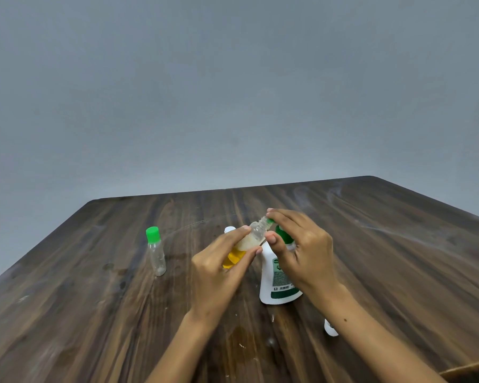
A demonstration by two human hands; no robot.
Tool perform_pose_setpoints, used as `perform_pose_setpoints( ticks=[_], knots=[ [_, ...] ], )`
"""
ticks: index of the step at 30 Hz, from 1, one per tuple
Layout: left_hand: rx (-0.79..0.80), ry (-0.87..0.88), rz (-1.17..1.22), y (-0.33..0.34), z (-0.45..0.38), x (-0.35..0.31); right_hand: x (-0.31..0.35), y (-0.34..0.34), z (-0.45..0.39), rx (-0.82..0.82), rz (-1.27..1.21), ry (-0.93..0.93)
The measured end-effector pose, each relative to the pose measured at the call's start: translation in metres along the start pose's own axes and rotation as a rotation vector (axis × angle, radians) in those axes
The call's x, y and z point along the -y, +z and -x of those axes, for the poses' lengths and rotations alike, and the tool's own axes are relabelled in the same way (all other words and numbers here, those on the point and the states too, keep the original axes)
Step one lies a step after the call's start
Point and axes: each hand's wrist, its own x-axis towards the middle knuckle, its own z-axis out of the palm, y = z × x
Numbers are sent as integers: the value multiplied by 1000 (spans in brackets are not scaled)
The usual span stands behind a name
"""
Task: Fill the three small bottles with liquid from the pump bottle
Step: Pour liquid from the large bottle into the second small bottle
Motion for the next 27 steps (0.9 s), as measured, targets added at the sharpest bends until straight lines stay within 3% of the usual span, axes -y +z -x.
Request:
perform_pose_setpoints(
  ticks=[27],
  knots=[
    [-1,-14,5,-1,0,1,1,-5,-8,84,-58,21]
  ],
)
